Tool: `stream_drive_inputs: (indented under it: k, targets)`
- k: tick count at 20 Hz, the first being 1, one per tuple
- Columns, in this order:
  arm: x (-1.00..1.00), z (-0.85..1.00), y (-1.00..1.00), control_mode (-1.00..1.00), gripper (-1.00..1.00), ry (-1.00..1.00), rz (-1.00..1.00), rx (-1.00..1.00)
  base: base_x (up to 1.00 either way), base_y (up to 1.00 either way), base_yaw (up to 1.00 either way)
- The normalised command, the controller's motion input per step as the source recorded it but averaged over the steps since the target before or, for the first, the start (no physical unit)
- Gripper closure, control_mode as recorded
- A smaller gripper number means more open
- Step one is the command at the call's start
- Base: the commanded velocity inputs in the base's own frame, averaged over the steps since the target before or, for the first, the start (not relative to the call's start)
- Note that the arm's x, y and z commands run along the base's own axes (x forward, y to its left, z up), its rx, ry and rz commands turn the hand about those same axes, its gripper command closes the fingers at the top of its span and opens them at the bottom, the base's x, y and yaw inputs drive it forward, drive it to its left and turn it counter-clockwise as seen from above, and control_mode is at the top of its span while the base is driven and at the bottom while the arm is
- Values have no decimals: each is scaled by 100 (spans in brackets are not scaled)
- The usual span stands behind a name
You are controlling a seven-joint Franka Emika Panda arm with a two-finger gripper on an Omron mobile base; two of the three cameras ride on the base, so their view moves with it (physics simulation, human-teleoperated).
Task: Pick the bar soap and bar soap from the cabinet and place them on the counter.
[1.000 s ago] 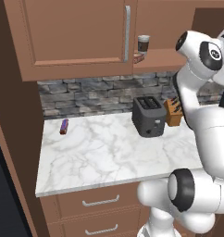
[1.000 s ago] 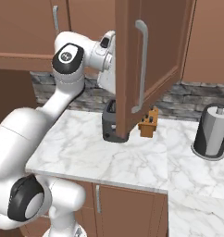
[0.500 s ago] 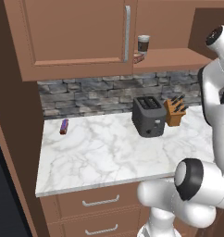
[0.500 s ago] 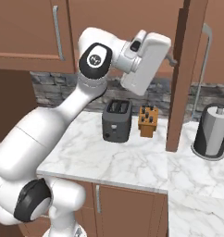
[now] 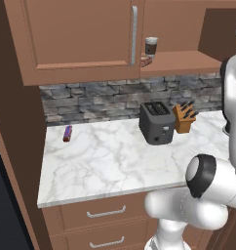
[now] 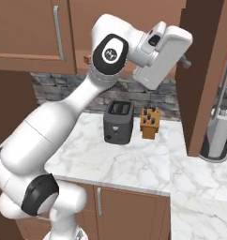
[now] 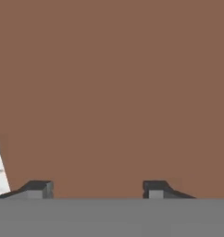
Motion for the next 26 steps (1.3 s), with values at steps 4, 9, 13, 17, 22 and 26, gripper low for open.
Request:
stream_drive_inputs:
  k: [4, 9, 13, 17, 22, 26]
  targets:
    - [-3, -7, -1, -100, -100, 0, 0, 1, 0, 0, 0]
    - [-33, -5, 2, -100, -100, -13, 0, 1, 0, 0, 0]
    - [-42, 0, 16, -100, -100, -31, 0, 6, 0, 0, 0]
    - [-45, 0, 24, -100, -100, -31, 1, 10, 0, 0, 0]
    - [-43, -3, 40, -100, -100, -29, 3, 8, 0, 0, 0]
    - [-42, 0, 56, -100, -100, -22, 4, 5, 0, 0, 0]
